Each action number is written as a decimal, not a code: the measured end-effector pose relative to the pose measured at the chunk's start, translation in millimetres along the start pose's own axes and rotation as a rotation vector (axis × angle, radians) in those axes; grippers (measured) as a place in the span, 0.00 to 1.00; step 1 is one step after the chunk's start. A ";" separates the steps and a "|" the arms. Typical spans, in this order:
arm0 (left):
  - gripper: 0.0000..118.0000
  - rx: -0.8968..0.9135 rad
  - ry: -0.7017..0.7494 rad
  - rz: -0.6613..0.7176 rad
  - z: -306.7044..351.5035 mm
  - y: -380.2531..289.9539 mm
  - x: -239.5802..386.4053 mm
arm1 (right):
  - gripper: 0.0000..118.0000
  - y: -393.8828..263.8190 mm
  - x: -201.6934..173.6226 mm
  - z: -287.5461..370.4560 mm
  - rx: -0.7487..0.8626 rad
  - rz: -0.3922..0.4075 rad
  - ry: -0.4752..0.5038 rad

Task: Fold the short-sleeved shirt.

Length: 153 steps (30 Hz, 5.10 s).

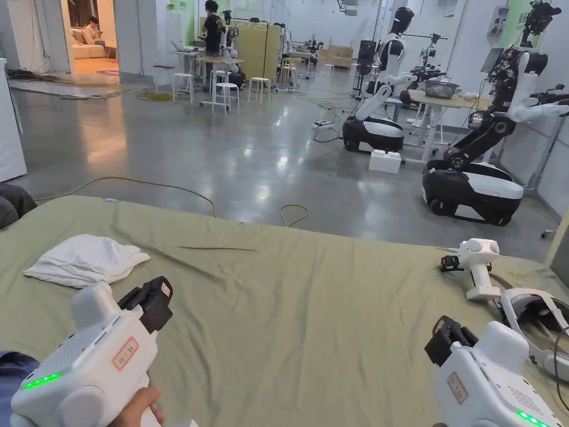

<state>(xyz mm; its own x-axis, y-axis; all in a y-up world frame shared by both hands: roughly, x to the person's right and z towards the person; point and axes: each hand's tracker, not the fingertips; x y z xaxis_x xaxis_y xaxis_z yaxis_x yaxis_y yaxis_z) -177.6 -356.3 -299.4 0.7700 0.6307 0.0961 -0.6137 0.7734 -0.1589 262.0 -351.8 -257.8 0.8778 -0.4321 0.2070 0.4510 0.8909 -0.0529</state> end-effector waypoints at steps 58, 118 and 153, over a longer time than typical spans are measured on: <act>0.09 -0.450 0.492 -0.324 66.2 75.8 -190.2 | 0.02 -59.5 -48.7 -10.7 -0.124 0.488 -0.012; 0.02 -0.223 -0.111 -0.649 -8.0 106.5 55.5 | 0.02 -21.6 -25.2 25.8 -0.057 0.467 -0.020; 0.58 -0.374 -0.135 -0.617 -20.1 -79.3 105.1 | 0.02 -16.0 38.1 54.4 -0.113 0.449 -0.099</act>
<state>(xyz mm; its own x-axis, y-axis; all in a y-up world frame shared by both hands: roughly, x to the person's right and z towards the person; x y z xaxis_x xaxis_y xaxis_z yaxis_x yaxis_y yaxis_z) -44.5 -352.6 -296.5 0.9130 0.1089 0.3931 0.0436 0.9321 -0.3595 279.3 -374.9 -195.9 0.9728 0.0129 0.2311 0.0498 0.9635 -0.2632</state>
